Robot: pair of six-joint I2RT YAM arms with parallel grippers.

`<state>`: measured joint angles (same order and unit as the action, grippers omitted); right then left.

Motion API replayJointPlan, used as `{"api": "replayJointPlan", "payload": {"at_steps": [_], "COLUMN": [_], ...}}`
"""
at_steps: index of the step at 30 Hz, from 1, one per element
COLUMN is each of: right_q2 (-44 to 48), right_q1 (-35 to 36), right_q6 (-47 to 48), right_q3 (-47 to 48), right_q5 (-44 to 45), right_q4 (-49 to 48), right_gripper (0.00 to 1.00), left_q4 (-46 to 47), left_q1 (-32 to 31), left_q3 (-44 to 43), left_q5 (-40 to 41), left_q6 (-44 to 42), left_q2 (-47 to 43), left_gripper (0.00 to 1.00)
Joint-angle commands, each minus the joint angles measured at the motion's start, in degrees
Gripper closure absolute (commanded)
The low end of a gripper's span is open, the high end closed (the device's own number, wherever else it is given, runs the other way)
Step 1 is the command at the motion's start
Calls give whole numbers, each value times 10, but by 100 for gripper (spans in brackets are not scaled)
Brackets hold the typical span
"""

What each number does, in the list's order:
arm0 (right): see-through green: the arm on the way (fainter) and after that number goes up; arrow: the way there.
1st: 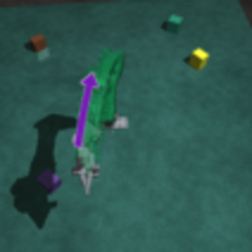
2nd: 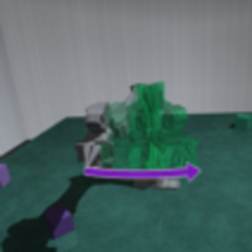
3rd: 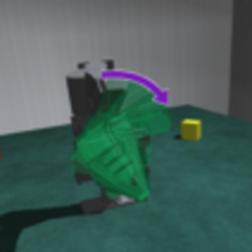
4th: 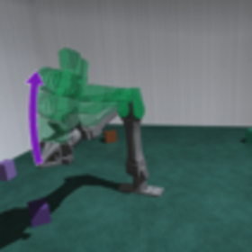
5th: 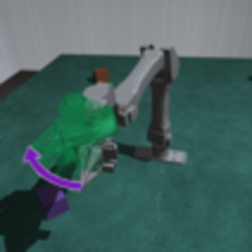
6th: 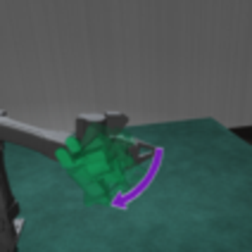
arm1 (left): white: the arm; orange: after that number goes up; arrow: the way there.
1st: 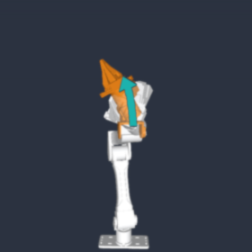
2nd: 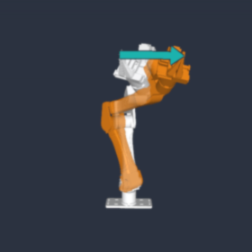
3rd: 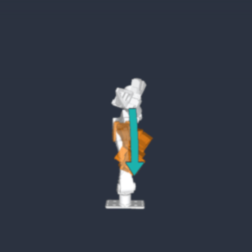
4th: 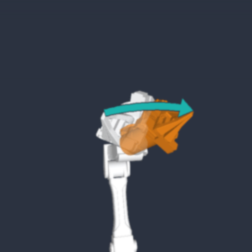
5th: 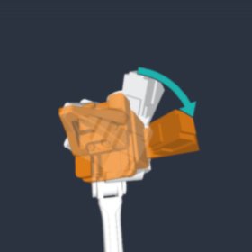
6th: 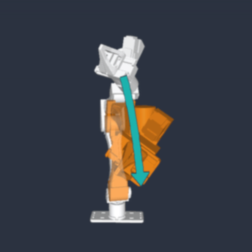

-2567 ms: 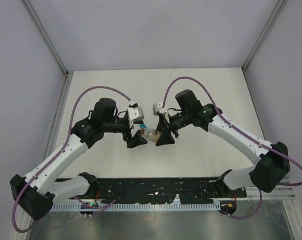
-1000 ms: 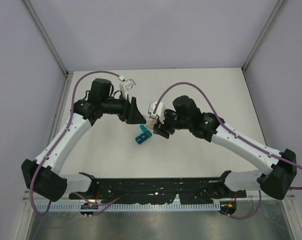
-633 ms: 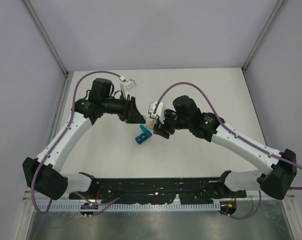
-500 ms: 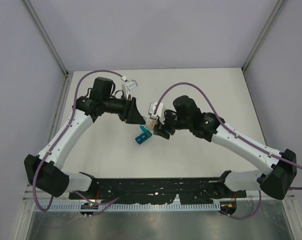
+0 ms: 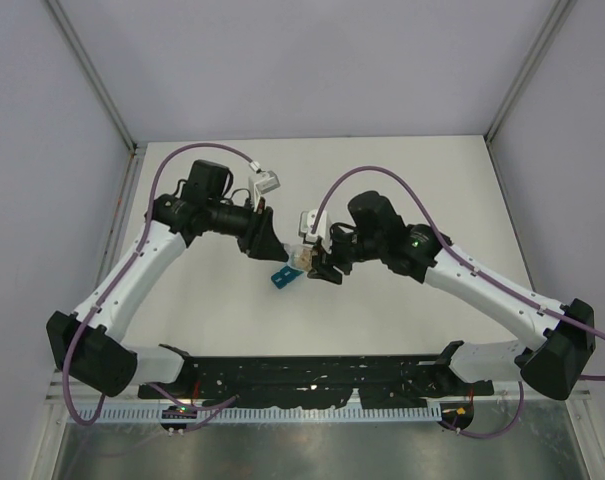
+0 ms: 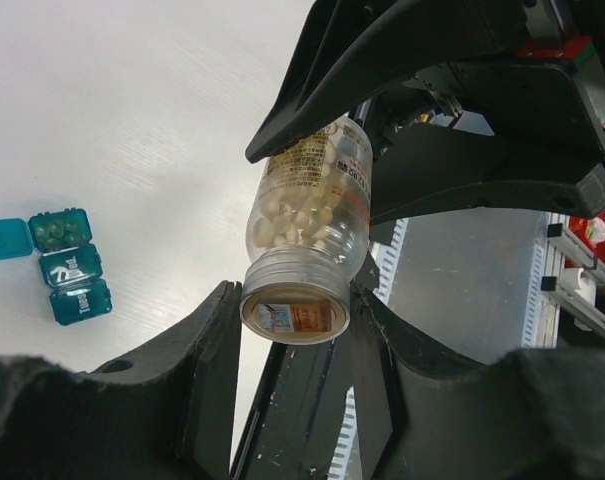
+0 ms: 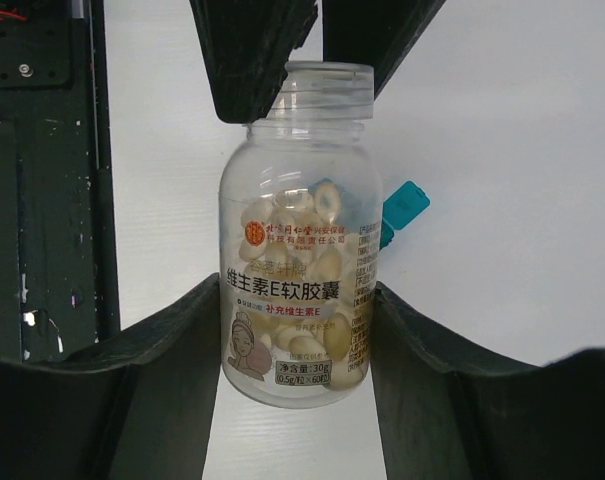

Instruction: Sort the pills into containers

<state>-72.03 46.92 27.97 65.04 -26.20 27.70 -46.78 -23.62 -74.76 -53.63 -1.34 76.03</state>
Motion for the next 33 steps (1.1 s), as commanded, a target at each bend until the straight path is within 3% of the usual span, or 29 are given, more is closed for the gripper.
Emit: {"api": "replayJointPlan", "payload": {"at_steps": [1,23,29,33], "right_q2": [3,-75,-95,-96], "right_q1": [0,-55,-54,-55], "right_q6": [17,4,17,20], "right_q3": [20,64,76,76], "right_q5": [-103,-335,-358,-357], "right_q4": [12,71,98,103], "right_gripper": [95,94,94,95], "left_q4": [10,133,144,141], "left_q1": [-5,-83,-105,-106], "left_q3": [4,112,123,121], "left_q5": [-10,26,34,41], "left_q6": [-68,-177,-214,-221], "left_q2": [-24,-128,-140,-139], "left_gripper": [100,100,87,70]}}
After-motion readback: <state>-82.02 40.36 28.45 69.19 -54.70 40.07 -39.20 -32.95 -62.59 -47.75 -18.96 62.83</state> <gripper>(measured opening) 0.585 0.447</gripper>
